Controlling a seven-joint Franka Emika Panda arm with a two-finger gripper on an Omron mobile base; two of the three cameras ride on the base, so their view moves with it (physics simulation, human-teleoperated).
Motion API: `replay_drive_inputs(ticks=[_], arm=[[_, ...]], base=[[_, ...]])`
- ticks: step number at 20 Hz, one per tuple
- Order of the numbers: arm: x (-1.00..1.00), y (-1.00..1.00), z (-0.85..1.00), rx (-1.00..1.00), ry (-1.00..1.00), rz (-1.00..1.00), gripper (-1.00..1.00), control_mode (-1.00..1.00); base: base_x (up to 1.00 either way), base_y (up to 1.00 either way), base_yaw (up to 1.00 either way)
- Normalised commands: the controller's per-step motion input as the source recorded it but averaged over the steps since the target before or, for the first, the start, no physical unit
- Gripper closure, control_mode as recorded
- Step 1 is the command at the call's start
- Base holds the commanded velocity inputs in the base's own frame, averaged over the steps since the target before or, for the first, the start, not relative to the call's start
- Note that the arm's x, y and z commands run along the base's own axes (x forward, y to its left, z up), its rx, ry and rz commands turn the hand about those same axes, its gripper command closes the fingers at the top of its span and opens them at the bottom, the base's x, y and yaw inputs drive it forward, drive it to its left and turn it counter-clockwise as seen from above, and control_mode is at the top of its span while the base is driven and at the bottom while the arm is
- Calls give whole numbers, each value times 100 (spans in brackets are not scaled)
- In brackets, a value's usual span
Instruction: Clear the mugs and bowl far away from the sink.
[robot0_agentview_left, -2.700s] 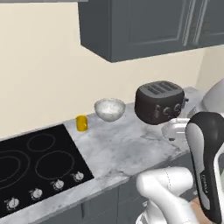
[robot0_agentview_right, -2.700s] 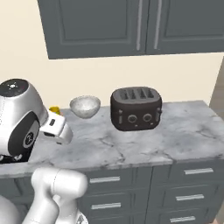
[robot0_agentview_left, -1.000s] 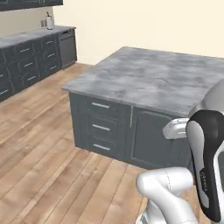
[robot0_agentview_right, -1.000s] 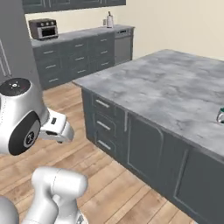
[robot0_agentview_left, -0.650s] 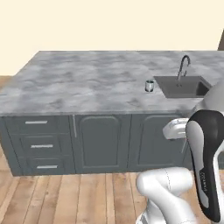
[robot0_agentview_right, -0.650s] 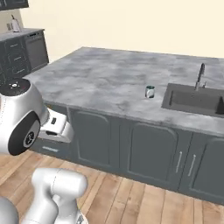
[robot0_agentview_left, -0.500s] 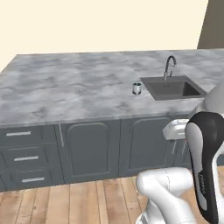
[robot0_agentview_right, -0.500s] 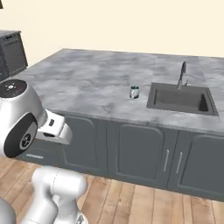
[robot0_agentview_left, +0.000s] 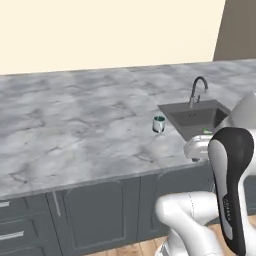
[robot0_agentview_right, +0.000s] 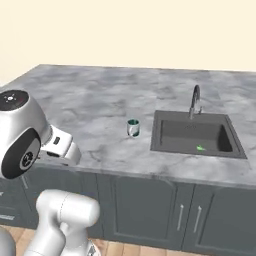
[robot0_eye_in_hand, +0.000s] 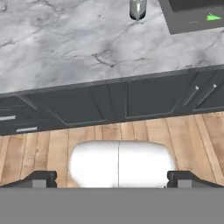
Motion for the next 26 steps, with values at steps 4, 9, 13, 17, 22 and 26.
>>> replay_drive_inputs(ticks=[4, 9, 13, 17, 22, 26], arm=[[0, 0, 0, 0, 0, 0, -100, 100], [0, 0, 0, 0, 0, 0, -100, 100], [0, 0, 0, 0, 0, 0, -100, 100], [0, 0, 0, 0, 0, 0, -100, 100], [92, 0, -23, -2, 6, -12, -100, -100], [85, 0, -23, -4, 0, 0, -100, -100]], base=[[100, 4, -25], [69, 7, -33], [36, 0, -43], [54, 3, -42], [0, 0, 0], [0, 0, 0]])
